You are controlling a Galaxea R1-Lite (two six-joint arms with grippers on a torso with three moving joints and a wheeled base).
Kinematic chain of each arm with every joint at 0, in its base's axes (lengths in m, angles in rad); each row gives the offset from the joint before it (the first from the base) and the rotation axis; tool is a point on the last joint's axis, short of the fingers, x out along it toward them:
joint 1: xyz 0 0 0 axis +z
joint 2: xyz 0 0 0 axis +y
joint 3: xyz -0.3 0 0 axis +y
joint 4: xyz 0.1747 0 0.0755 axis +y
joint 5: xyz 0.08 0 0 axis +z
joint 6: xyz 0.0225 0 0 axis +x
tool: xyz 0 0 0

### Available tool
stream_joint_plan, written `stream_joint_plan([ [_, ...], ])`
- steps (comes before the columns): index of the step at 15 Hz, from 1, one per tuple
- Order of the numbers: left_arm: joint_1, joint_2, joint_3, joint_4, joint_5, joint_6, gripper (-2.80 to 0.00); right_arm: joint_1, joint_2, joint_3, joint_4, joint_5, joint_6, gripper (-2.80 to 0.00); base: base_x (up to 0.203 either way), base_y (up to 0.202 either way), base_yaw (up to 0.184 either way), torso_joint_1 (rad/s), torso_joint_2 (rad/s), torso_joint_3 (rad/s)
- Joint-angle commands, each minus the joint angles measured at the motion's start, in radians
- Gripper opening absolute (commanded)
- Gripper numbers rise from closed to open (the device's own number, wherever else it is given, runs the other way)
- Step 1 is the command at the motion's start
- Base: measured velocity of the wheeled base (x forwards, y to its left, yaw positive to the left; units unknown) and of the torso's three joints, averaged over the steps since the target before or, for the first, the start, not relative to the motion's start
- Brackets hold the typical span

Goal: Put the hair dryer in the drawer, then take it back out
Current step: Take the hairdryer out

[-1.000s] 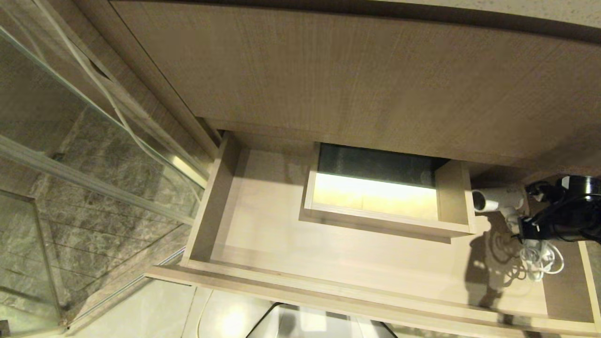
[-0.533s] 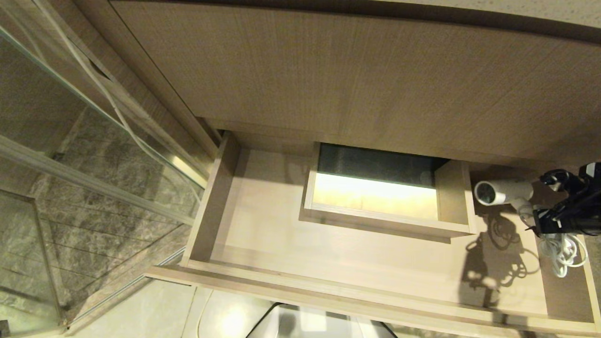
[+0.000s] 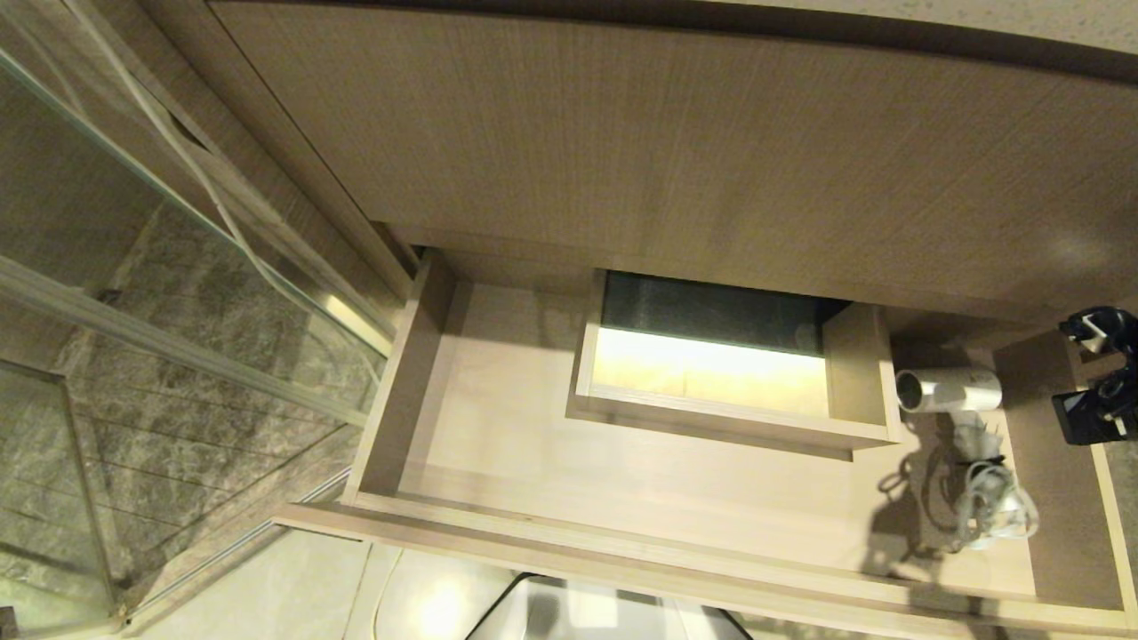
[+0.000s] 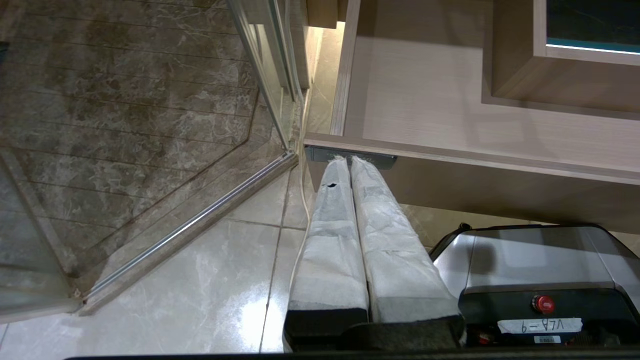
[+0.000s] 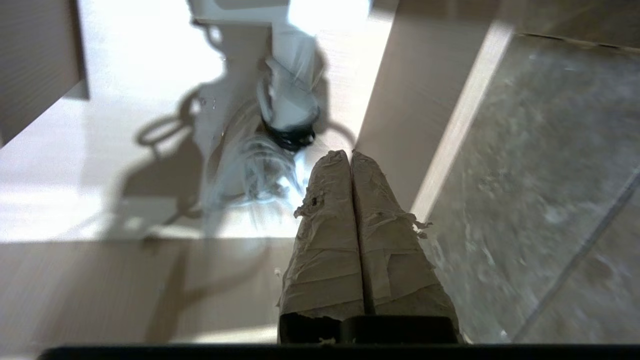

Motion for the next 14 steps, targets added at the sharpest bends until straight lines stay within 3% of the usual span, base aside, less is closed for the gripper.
stream_joint_plan([
  [1, 0.0, 0.0, 0.002, 0.0, 0.0, 0.0, -2.8, -0.006, -0.097, 0.035, 0.029, -0.006, -0.01, -2.8, 0.0, 0.0, 0.0, 0.0, 0.0, 0.0],
  [5, 0.0, 0.0, 0.002, 0.0, 0.0, 0.0, -2.8, -0.02, -0.159, 0.129, 0.014, 0.004, -0.035, -2.8, 0.0, 0.0, 0.0, 0.0, 0.0, 0.0],
  [9, 0.0, 0.0, 0.002, 0.0, 0.0, 0.0, -2.8, -0.02, -0.089, 0.167, 0.047, 0.038, 0.011, -2.8, 0.0, 0.0, 0.0, 0.0, 0.0, 0.0],
  [14, 0.0, 0.0, 0.002, 0.0, 0.0, 0.0, -2.8, -0.024, 0.046, 0.1, 0.053, 0.045, 0.006, -2.8, 0.0, 0.0, 0.0, 0.0, 0.0, 0.0],
])
